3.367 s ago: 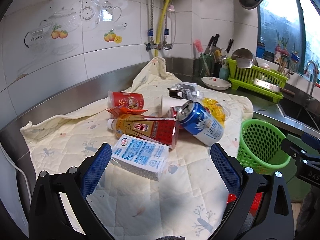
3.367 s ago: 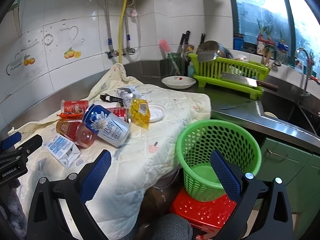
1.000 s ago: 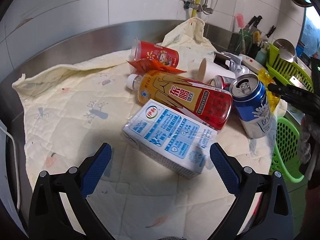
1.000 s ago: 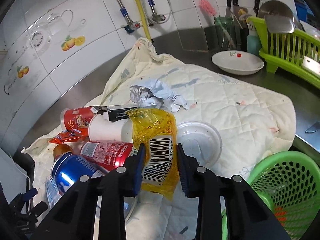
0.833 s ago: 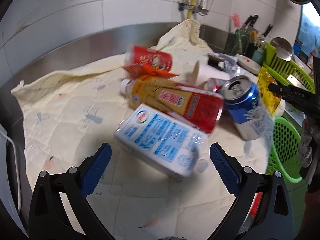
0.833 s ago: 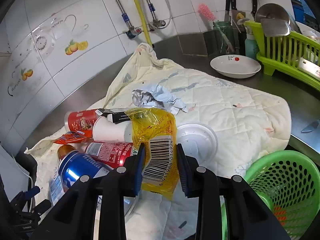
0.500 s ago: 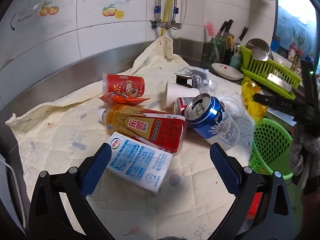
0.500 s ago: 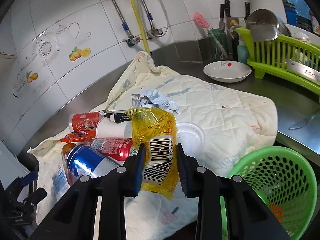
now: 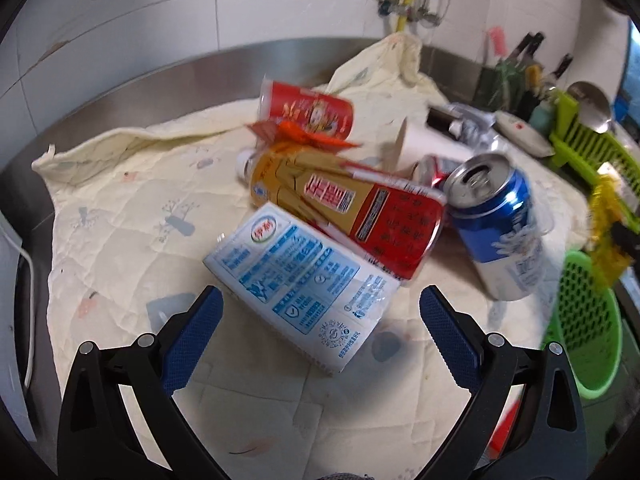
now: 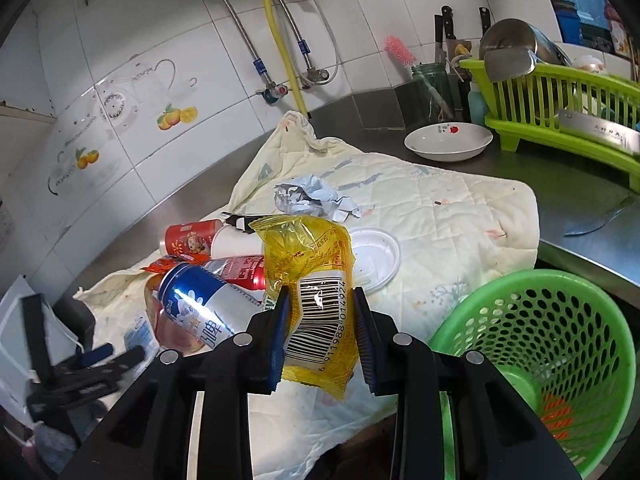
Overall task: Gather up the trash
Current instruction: 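Lift the yellow bag with the right tool while the left tool grasps the milk carton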
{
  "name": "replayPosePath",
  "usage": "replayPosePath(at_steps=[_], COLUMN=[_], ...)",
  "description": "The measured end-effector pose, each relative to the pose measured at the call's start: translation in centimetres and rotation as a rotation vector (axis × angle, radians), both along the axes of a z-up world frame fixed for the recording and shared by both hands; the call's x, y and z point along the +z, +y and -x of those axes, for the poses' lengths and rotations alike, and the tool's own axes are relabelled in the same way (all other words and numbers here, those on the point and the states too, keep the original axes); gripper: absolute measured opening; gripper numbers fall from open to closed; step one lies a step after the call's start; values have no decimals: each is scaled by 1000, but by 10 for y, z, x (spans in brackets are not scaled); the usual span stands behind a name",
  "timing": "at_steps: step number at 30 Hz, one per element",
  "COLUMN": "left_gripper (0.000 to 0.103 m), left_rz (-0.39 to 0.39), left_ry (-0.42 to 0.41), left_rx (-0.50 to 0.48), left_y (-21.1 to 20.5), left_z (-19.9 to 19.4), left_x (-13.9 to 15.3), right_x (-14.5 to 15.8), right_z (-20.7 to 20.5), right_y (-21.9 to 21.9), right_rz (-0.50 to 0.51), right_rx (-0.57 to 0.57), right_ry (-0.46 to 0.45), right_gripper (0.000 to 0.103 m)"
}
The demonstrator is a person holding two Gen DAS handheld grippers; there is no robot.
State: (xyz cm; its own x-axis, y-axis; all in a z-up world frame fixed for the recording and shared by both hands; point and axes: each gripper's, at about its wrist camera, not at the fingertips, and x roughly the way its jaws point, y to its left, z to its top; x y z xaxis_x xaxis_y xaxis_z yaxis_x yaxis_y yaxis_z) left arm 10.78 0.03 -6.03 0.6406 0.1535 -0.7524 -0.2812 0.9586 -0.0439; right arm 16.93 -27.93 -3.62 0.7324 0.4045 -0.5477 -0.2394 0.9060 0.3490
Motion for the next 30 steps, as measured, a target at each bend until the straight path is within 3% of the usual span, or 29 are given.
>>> replayPosePath(at_steps=[5, 14, 19, 23, 30], left_gripper=[97, 97, 97, 87, 84], left_rz=[-70, -90, -75, -24, 25], left_ry=[50, 73, 79, 91, 95], left_rx=[88, 149, 192, 216, 218], left_y=[-5, -10, -5, 12, 48], left_z=[-9, -22, -27, -17, 2], left_x=[-18, -34, -38, -36, -35], right_x=[-4, -9, -11, -12, -13], right_z=[2, 2, 1, 4, 19], right_y=[-5, -10, -11, -11, -19], right_rz=[-28, -52, -57, -41, -28], right_rx=[10, 12, 9, 13, -4], right_ry=[3, 9, 17, 21, 14], right_gripper=[30, 30, 30, 30, 30])
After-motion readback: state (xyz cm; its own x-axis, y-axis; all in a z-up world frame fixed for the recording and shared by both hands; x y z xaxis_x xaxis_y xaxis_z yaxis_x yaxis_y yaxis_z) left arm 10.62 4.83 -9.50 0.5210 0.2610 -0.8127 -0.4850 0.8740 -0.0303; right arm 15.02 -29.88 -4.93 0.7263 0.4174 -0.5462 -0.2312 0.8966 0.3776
